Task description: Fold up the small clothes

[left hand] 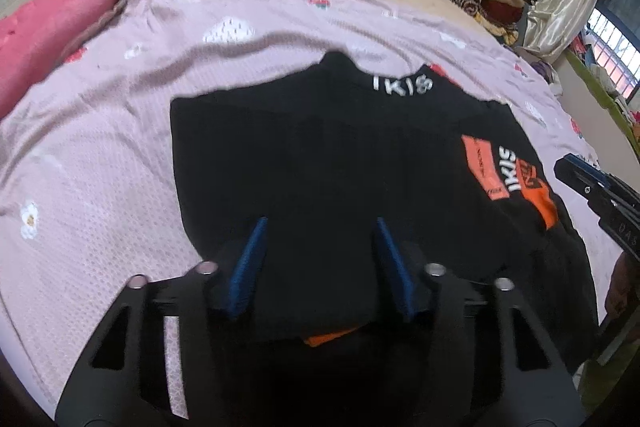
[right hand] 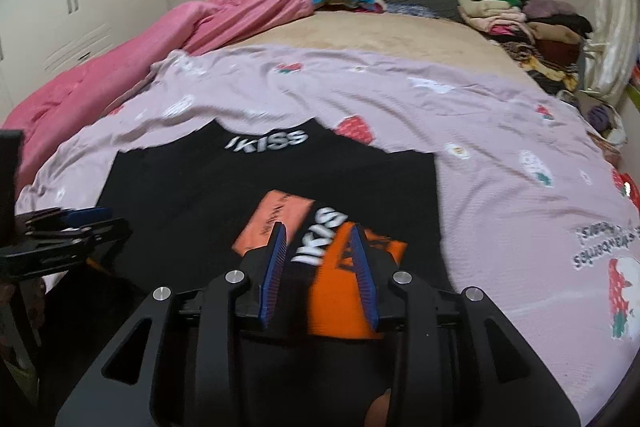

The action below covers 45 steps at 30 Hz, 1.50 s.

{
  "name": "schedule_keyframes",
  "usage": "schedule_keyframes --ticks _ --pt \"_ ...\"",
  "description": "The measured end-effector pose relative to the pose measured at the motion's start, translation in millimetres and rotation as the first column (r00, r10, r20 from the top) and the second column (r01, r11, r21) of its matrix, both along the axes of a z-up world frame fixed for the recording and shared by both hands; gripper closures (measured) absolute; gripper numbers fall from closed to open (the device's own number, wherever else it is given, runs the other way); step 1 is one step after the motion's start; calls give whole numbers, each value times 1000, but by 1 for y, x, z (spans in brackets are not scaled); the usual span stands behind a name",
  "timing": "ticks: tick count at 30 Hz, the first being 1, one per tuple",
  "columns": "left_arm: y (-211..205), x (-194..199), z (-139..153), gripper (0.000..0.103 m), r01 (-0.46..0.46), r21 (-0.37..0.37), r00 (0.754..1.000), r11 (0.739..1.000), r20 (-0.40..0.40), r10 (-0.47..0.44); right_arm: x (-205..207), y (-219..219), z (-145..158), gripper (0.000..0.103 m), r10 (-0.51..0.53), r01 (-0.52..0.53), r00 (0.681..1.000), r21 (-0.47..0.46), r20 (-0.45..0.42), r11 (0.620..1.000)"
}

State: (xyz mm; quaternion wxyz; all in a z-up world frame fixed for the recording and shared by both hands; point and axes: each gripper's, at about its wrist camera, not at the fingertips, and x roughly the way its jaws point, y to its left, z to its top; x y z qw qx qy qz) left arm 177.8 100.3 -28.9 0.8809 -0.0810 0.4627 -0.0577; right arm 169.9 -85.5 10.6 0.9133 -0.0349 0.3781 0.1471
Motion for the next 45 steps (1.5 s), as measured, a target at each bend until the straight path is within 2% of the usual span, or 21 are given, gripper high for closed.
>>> schedule_keyframes --ticks 3,10,15,18,27,29,31,34,38,40,45 --pt "5 1 -8 65 -2 -16 999 1000 -32 2 -1 17 -4 70 45 -45 999 -8 -17 999" --pt "8 -2 -9 66 -2 -30 999 1000 -38 1 6 48 -20 65 120 -123 990 -28 -78 992" --pt "8 -3 -9 66 0 -34 999 999 -40 -1 16 44 -42 63 67 -80 987 -84 -148 993" --pt "9 -2 -9 66 3 -41 999 999 -43 -5 18 34 -51 63 66 -77 982 -61 -175 995" --pt "10 -2 -9 66 8 -42 999 999 -43 -9 13 29 -50 63 55 -62 984 -37 -170 997" --pt "10 -3 -8 66 6 -39 999 999 -43 -7 12 29 -47 60 54 -58 984 -20 -169 998" --pt "9 -5 -6 66 3 -42 999 999 -40 -5 10 29 -42 53 59 -59 984 5 -166 998" --pt "8 -7 -4 66 4 -39 999 999 -35 -5 6 31 -36 52 61 -63 987 -10 -148 998" --pt "8 -8 -2 66 3 -42 999 999 -32 -4 2 27 -29 49 50 -48 989 22 -136 999" --pt "7 -9 -1 66 3 -44 1000 999 -30 -5 0 25 -25 44 43 -40 992 26 -121 999" --pt "5 -10 2 66 9 -42 1000 999 -23 -10 -4 21 -21 40 23 -20 994 28 -106 999"
